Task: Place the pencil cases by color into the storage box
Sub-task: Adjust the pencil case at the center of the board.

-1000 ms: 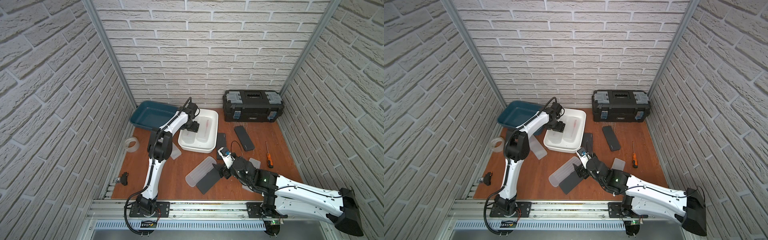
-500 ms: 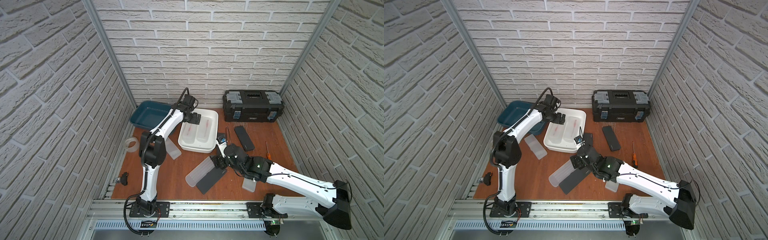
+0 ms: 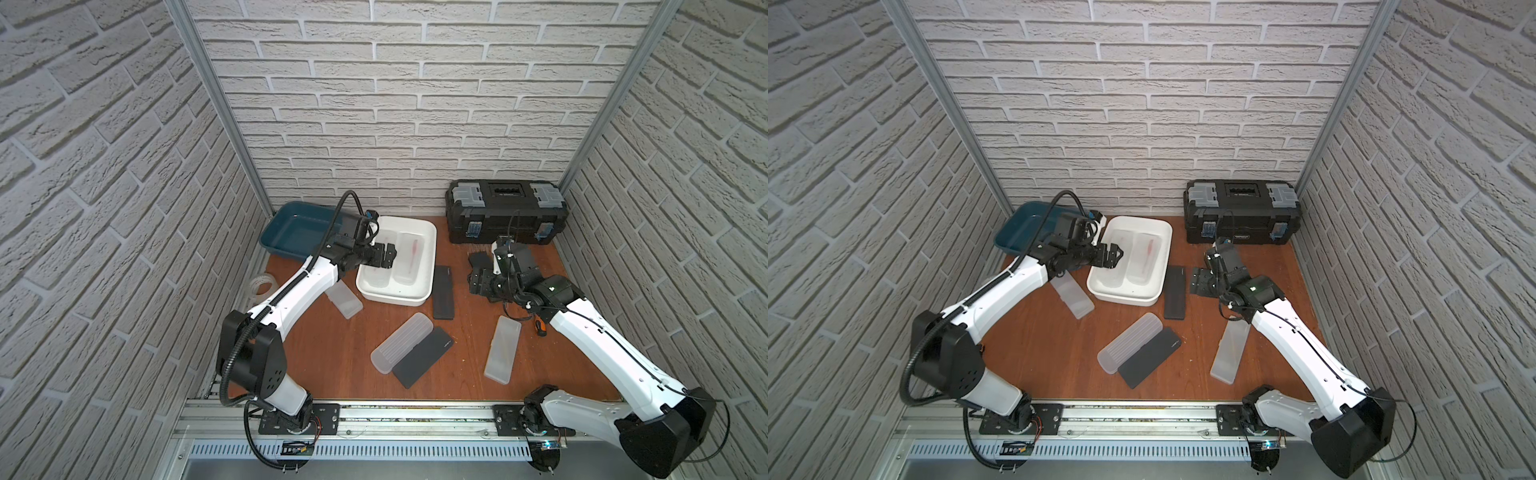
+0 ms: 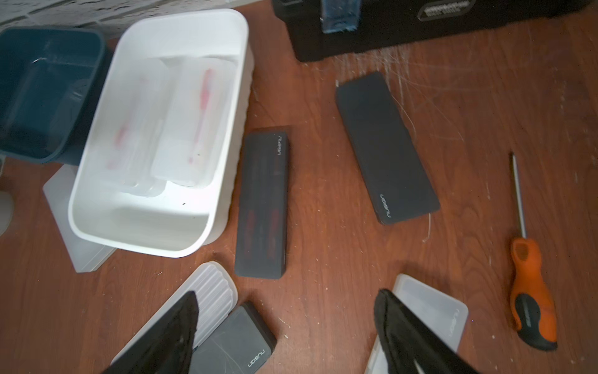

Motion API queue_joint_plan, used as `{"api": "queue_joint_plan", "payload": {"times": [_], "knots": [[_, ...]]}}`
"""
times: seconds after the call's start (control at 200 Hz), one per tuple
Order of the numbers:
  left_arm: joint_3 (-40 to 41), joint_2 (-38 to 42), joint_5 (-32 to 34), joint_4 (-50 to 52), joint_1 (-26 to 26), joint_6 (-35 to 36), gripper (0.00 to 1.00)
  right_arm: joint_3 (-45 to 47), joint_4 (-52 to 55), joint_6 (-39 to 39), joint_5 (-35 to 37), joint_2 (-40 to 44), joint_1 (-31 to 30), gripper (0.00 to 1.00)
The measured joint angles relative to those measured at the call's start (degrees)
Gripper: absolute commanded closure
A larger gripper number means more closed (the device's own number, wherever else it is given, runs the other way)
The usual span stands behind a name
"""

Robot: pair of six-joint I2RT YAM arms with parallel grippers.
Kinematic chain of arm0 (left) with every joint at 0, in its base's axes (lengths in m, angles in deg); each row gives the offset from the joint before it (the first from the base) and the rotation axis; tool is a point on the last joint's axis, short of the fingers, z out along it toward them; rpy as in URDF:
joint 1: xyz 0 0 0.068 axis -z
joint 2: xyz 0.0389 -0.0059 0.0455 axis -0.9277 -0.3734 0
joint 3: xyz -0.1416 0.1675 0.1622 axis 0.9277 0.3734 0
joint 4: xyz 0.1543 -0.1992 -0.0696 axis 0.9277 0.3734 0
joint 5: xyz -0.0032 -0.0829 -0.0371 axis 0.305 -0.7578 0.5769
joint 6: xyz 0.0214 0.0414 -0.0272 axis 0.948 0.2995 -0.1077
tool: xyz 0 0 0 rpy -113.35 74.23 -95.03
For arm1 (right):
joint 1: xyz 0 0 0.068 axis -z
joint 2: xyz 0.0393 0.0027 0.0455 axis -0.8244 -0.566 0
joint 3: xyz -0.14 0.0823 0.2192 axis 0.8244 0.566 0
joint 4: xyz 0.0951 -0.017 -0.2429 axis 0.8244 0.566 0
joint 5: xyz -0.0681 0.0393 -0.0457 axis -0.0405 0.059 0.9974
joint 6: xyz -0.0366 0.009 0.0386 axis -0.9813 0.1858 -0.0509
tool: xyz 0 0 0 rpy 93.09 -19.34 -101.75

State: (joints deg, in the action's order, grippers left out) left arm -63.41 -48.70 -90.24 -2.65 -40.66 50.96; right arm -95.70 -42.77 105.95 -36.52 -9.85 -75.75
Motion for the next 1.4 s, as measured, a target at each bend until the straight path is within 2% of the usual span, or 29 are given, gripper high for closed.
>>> {"api": "queue_joint_plan", "payload": {"times": [0.125,0.425,0.785,0.945,1.11,1.4], "knots": [[7.6,4.6,0.5,-3.3,4.2,0.1,0.02,2.4,2.8,2.6,-1.9,1.5,4.7,0.14],[21.6,14.1,0.4,-12.6,15.0,0.2,0.02,9.3,8.5,6.5,-2.3,8.1,10.4,0.14],[35.4,22.7,-9.0,-25.8,22.8,3.1,0.02,18.9,13.1,9.6,-4.2,14.7,11.4,0.15],[38.1,24.6,-9.7,-28.0,25.0,5.2,0.02,23.2,14.6,11.1,-4.9,17.4,11.4,0.16],[39.4,25.4,-9.2,-29.1,25.6,6.9,0.02,25.7,14.4,12.7,-5.3,16.5,11.3,0.15],[39.4,23.6,-9.1,-30.3,25.7,8.3,0.02,26.1,10.6,12.3,-4.5,5.7,11.1,0.13]]}}
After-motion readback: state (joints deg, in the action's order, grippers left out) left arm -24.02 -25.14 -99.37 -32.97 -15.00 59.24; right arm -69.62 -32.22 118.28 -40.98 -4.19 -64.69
